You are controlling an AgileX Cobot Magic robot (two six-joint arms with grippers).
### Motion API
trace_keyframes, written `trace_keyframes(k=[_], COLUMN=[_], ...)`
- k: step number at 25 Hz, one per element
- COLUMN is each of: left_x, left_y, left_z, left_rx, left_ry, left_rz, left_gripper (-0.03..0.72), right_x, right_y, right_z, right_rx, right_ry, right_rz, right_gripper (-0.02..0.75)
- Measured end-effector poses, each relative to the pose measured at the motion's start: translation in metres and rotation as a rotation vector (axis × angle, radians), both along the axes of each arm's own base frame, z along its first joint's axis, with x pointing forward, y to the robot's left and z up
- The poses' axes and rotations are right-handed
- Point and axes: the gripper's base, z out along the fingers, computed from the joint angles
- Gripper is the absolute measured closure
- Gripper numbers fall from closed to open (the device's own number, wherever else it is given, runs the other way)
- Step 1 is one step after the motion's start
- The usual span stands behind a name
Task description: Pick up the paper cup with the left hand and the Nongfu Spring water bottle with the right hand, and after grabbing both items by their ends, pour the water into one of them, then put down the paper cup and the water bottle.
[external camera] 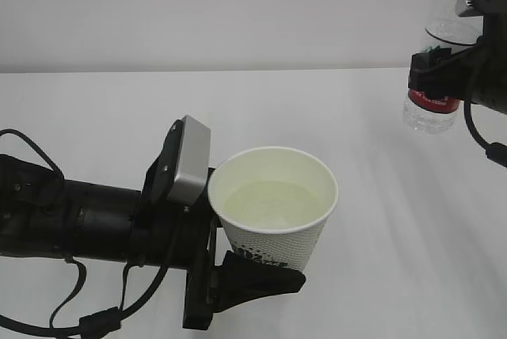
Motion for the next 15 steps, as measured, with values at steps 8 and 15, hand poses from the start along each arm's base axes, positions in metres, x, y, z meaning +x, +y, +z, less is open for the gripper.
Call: trace_keyframes(k=[8, 15], left_x=[0.000, 0.000], left_y=[0.000, 0.000], left_z=[0.000, 0.000], left_rx=[0.000, -0.001], left_ry=[0.000, 0.001], left_rz=[0.001, 0.002], left_gripper=[0.162, 0.162], right_x=[0.010, 0.017], right_y=[0.000, 0.001], right_z=[-0.023, -0.039], right_rx=[-0.009, -0.019], right_ry=[0.010, -0.007], right_rz=[-0.007, -0.008], right_gripper=[0.269, 0.269])
